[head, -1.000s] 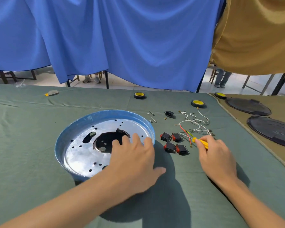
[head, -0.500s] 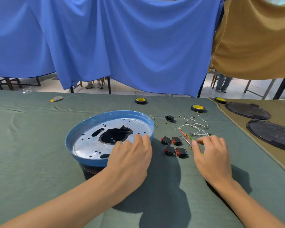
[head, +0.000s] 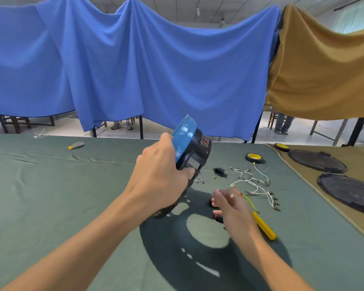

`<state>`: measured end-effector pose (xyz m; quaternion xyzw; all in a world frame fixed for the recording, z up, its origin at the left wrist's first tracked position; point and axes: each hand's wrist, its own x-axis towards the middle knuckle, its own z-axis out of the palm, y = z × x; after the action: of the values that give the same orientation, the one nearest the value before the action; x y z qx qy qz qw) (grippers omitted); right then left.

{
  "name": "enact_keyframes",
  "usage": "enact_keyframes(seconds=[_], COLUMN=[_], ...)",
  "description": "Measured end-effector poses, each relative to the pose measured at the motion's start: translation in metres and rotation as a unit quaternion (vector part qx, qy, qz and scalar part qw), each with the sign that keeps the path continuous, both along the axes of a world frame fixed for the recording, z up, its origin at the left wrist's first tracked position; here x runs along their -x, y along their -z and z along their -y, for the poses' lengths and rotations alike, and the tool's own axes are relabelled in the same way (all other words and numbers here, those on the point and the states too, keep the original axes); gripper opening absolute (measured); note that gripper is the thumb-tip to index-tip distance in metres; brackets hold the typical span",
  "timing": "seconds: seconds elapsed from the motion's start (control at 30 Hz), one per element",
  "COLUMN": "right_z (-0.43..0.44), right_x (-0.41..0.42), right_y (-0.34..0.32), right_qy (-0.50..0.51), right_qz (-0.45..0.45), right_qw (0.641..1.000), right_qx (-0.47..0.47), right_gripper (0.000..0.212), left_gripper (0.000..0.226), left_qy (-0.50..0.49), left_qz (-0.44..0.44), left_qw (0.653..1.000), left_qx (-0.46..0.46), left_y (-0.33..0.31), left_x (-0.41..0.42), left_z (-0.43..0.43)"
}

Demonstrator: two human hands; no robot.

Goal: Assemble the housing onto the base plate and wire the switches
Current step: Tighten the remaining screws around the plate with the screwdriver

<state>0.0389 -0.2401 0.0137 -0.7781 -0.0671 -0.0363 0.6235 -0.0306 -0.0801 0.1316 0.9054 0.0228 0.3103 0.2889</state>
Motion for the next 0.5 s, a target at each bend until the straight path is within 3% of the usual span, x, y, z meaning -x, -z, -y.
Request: enact_keyframes(seconds=[0.13, 0.27, 0.33, 0.4, 0.5], right_z=[-0.008, -0.015, -0.022, -0.029, -0.034], right_x=[0.000, 0.002, 0.002, 0.003, 0.004], right_y=[0.007, 0.004, 0.000, -0.004, -0.005], right_qy=[-0.051, -0.091, -0.087, -0.089, -0.115], right_qz=[-0.053, -0.107, -0.116, -0.122, -0.141], right_qw=[0.996, 0.986, 0.983, 0.979, 0.965], right_qx=[-0.057, -0.092, -0.115, -0.139, -0.187], right_gripper=[0.018, 0.023, 0.031, 0.038, 0.034], left_gripper=[0.034, 0.019, 0.024, 0.027, 0.021], left_qy=[0.046, 0.154, 0.184, 0.197, 0.196], left_qz=[0.000, 0.005, -0.021, -0.052, -0.080], left_qw=[0.978, 0.887, 0.836, 0.792, 0.759], left_qx=[0.205, 0.435, 0.516, 0.576, 0.615], left_y=[-0.017, -0.023, -0.017, -0.004, 0.024], left_x=[0.000, 0.003, 0.002, -0.001, -0.005], left_z=[-0.024, -0.051, -0.070, -0.089, -0.113])
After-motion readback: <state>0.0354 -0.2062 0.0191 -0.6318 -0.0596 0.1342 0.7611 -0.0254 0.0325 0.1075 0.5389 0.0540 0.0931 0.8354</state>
